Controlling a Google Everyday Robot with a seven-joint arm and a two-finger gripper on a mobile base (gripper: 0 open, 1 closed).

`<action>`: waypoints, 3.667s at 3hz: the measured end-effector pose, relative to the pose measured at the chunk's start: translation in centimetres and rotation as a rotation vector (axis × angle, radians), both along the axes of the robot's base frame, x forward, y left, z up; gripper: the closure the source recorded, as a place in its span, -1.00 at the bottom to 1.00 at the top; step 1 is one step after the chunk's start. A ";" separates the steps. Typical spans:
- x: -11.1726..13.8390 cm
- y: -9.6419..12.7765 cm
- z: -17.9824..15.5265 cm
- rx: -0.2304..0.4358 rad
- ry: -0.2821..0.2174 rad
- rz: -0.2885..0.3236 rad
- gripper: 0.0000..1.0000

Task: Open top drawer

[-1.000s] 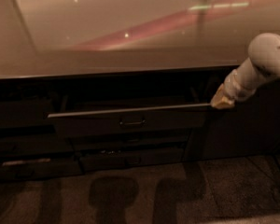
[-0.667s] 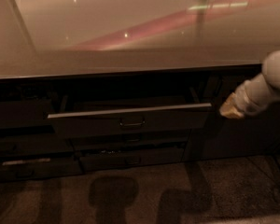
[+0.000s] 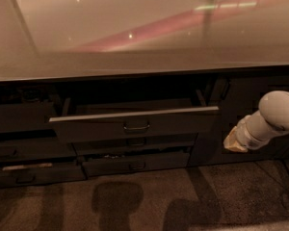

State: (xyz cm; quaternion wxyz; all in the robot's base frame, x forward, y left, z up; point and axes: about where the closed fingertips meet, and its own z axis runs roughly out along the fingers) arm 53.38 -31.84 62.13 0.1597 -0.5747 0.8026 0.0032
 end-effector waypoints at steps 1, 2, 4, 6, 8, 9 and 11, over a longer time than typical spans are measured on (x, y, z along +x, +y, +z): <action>0.0 0.0 0.0 0.000 0.000 0.000 0.16; 1.4 1.8 0.4 -0.013 0.020 0.010 -0.31; 4.7 7.3 3.6 -0.071 0.010 0.027 -0.71; 6.2 8.9 5.1 -0.101 0.001 0.018 0.22; 7.5 8.1 5.6 -0.127 -0.003 -0.029 1.00; 7.4 9.4 7.6 -0.130 -0.039 -0.016 1.00; 6.7 12.1 11.6 -0.148 -0.109 0.009 1.00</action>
Offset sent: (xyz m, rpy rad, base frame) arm 0.0398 0.0463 0.0157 -0.0375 0.0484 0.0218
